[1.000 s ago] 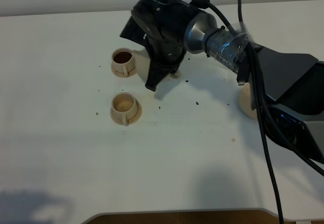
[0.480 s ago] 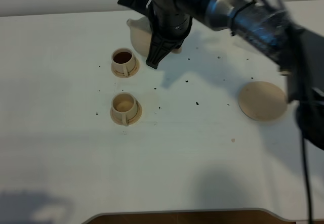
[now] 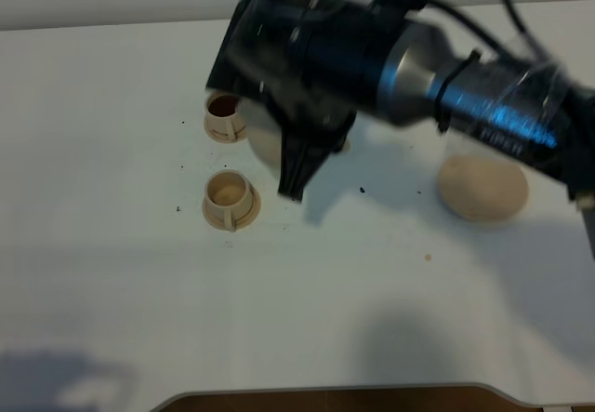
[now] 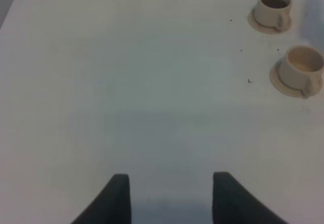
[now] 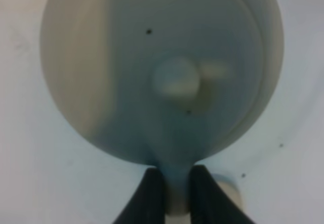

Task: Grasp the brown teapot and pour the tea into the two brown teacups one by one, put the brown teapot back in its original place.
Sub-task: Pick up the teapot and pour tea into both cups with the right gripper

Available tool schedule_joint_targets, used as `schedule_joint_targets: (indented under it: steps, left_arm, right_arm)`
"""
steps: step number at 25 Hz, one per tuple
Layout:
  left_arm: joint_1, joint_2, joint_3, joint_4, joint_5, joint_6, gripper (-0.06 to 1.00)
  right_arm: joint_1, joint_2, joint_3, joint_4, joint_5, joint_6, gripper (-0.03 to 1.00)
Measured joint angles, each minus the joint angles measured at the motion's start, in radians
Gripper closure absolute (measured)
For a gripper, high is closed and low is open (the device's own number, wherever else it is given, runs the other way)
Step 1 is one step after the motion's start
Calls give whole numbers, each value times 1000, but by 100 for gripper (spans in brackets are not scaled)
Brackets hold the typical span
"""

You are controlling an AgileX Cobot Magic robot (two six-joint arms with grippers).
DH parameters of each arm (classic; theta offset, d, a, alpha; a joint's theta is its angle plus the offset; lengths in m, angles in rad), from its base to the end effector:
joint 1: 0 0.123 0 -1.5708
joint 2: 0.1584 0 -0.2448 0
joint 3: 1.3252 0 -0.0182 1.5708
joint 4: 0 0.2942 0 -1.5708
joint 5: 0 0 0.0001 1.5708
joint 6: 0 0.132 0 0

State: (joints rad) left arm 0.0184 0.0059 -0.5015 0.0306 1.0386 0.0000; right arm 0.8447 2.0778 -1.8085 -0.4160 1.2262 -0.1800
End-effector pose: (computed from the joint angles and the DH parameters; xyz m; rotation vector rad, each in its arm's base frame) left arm 0.1125 0.0056 0.2820 -0.0196 2.0265 0.0481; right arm 0.3476 0.3158 0.1603 -1.5165 2.3794 -0.4697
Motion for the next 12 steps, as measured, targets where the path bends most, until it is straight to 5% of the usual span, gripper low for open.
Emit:
schedule_joint_targets:
  steps: [5, 12]
  left_arm:
    - [0, 0, 0, 0, 0, 0, 56]
    - [0, 0, 0, 0, 0, 0, 56]
  right_arm:
    - [58, 0, 108, -75, -16, 25, 84]
    - [136, 16, 169, -316, -94, 57, 84]
